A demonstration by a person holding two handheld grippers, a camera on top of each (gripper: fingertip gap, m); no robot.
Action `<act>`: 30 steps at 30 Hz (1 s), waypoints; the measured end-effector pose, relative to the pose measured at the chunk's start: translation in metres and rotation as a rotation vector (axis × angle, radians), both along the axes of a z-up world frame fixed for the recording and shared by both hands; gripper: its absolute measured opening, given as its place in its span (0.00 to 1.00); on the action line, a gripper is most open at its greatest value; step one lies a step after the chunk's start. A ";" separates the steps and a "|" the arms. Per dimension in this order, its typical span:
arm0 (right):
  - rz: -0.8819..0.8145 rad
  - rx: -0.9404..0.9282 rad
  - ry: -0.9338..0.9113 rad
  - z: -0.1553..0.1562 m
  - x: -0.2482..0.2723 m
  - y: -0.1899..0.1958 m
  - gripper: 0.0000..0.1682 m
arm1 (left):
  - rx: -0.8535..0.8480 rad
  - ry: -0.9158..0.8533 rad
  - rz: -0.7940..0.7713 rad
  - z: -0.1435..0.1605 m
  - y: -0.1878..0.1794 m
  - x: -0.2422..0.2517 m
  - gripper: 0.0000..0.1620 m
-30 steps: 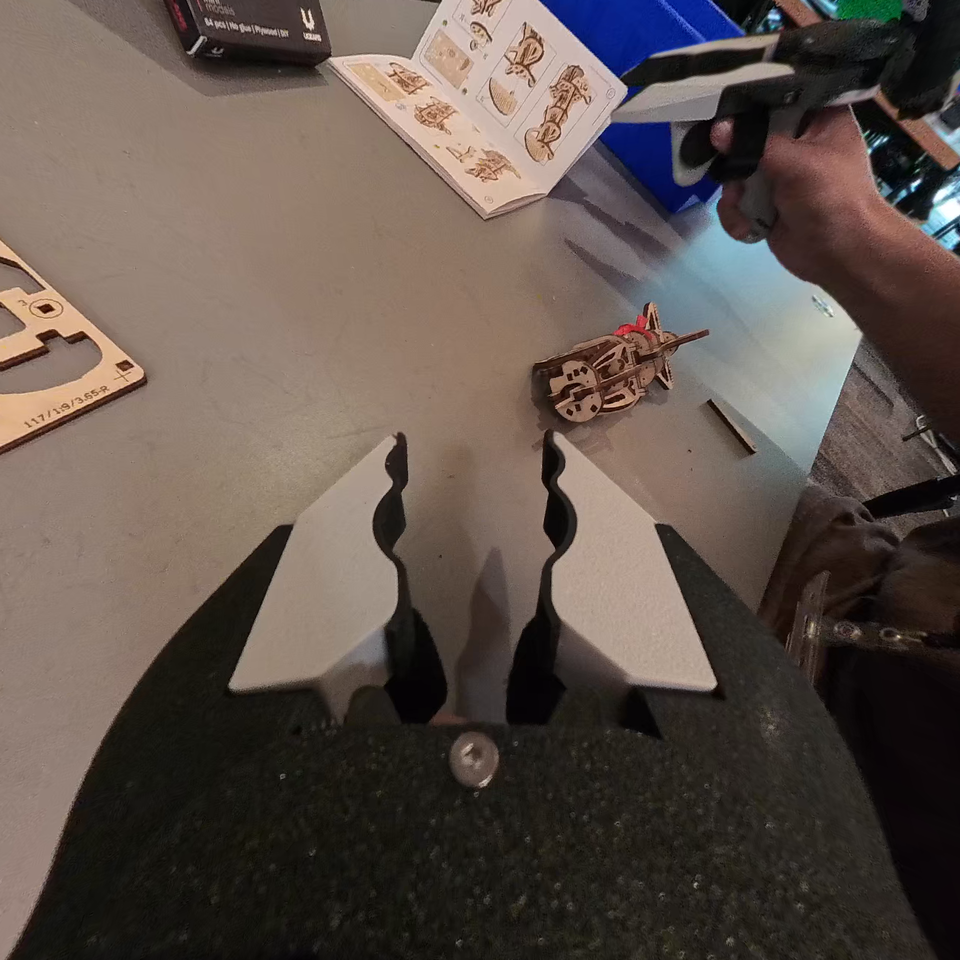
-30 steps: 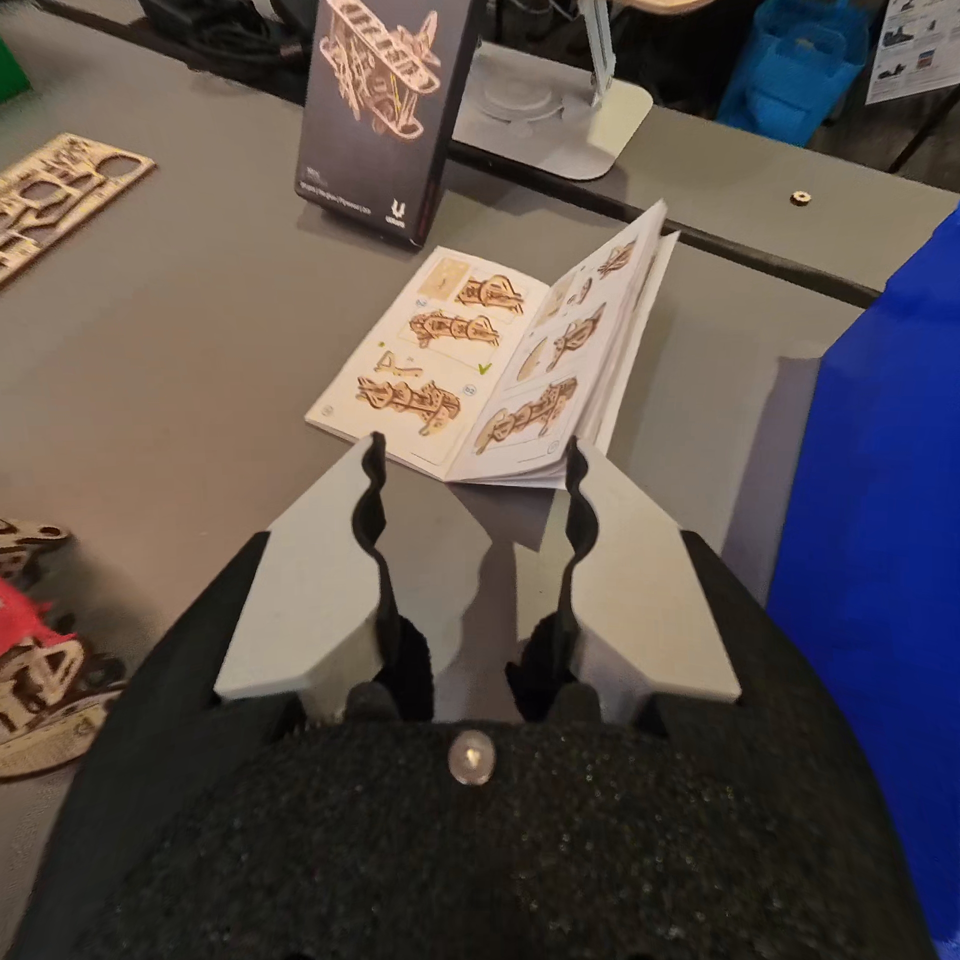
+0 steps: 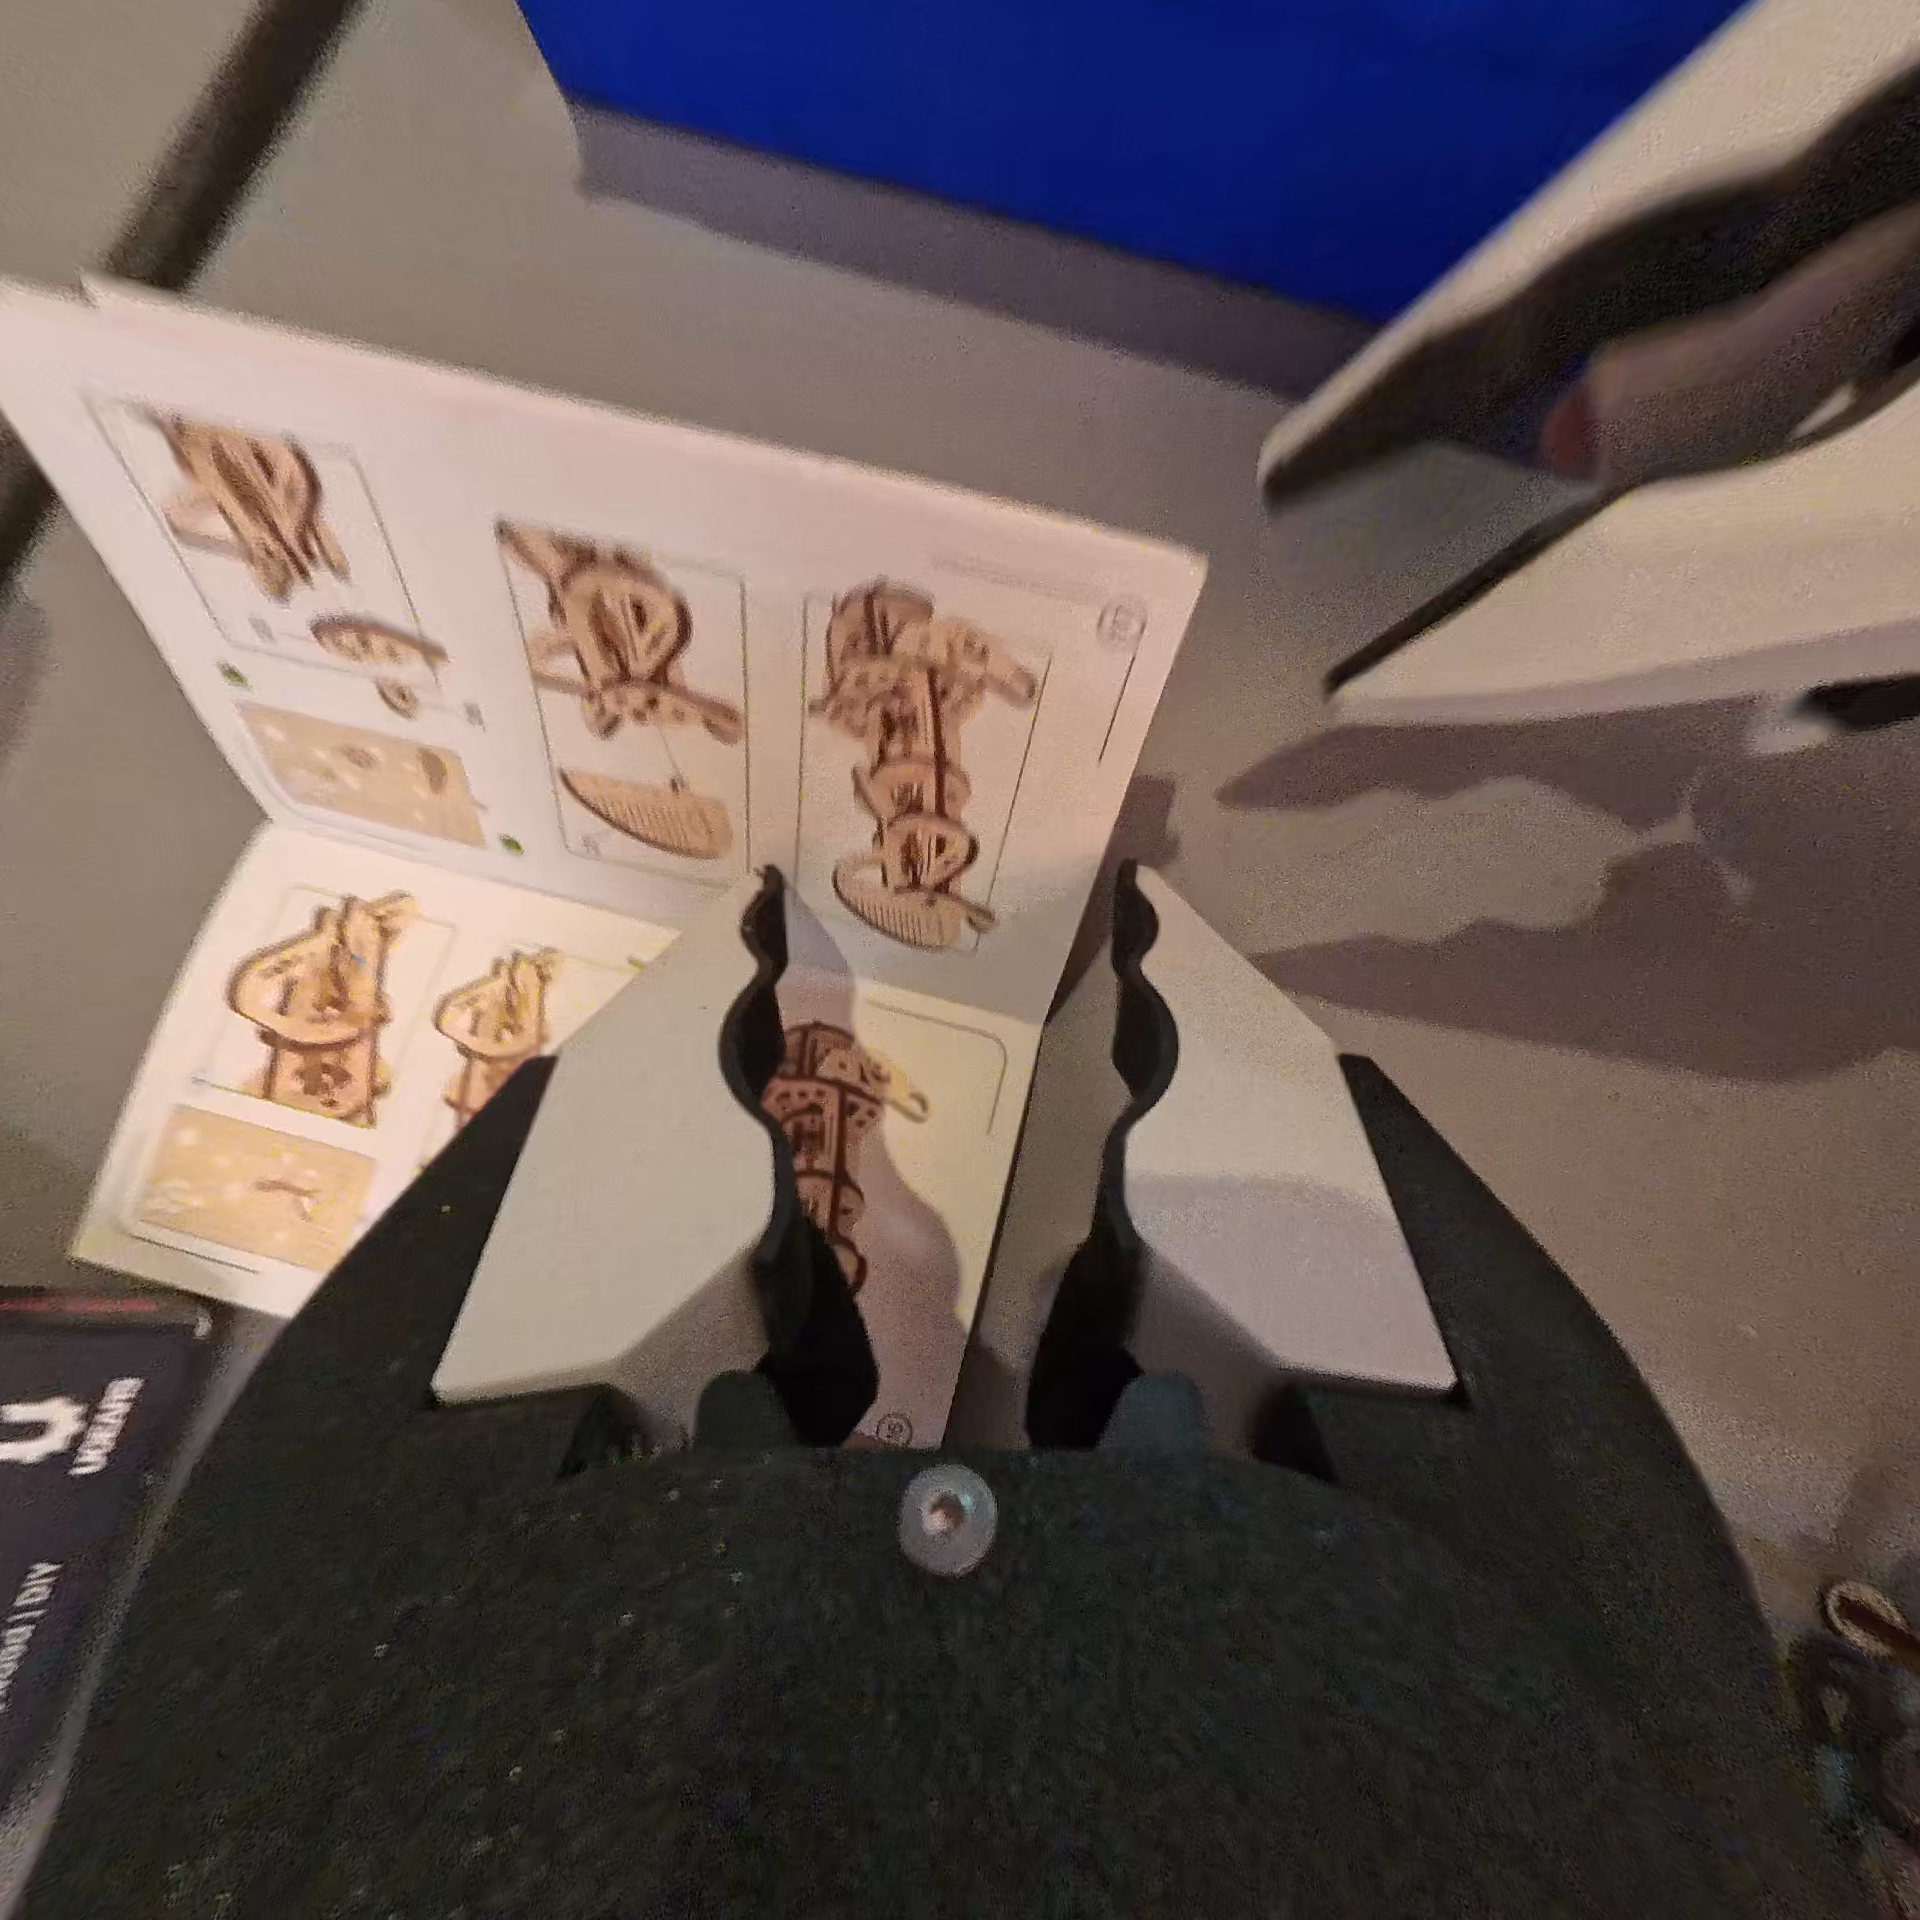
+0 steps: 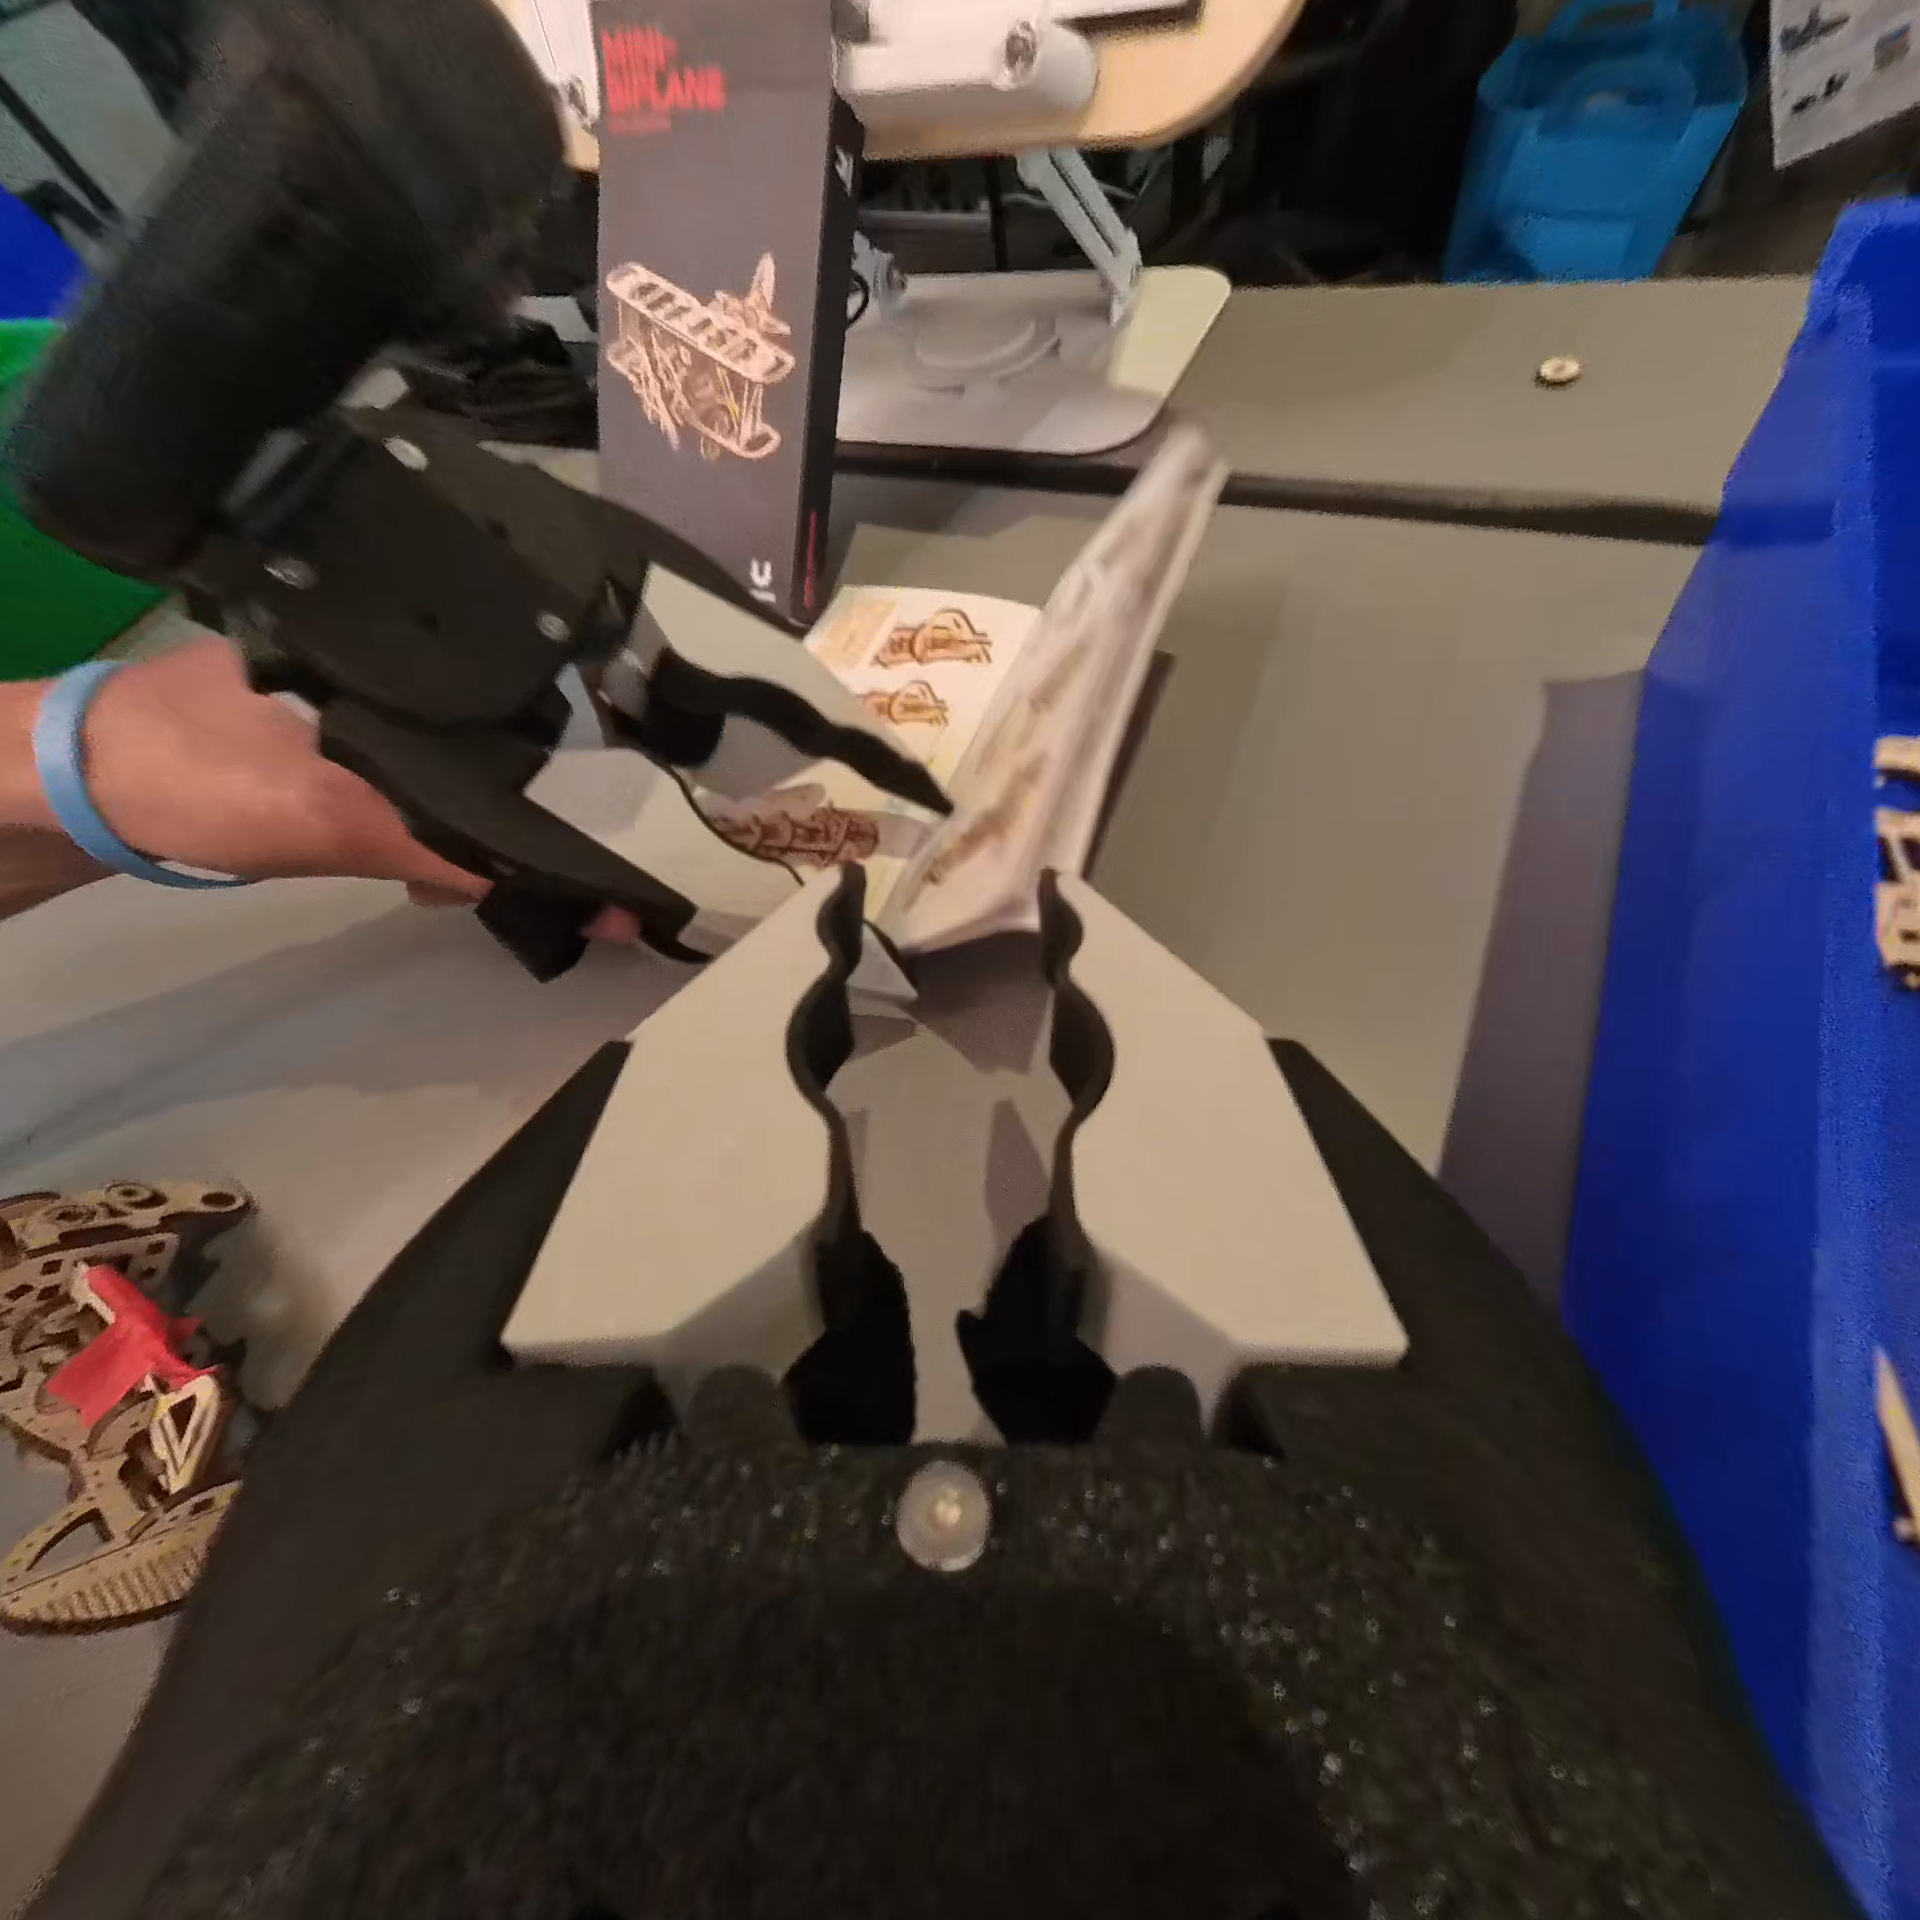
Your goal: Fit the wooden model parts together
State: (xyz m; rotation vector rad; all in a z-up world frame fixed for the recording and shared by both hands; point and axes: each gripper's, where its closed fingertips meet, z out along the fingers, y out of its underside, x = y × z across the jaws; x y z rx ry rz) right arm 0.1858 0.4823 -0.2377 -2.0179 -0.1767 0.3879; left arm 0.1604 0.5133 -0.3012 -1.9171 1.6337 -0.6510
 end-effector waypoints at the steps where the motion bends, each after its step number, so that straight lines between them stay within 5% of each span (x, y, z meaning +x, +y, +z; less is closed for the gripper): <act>1: 0.021 0.012 0.000 0.006 -0.001 0.001 0.20 | -0.034 0.012 0.012 -0.005 0.000 -0.002 0.37; 6: 0.104 0.051 -0.053 0.021 -0.020 0.011 0.22 | -0.233 -0.081 0.036 -0.004 -0.028 0.010 0.38; 12: 0.012 -0.180 -0.122 -0.050 0.004 0.009 0.31 | -0.351 -0.089 0.041 0.004 -0.069 0.003 0.38; 15: 0.023 -0.227 -0.156 -0.072 0.004 -0.003 0.33 | -0.252 -0.089 0.036 0.012 -0.053 -0.023 0.36; 22: 0.009 -0.236 -0.361 -0.068 0.006 -0.015 0.35 | 0.056 0.070 0.038 -0.014 0.003 -0.048 0.00; 26: 0.018 -0.299 -0.298 -0.067 -0.006 -0.040 0.49 | 0.049 0.076 0.109 -0.013 0.000 -0.049 0.00; 30: 0.004 -0.306 -0.290 -0.077 -0.014 -0.046 0.47 | 0.077 0.054 0.162 -0.013 -0.004 -0.049 0.00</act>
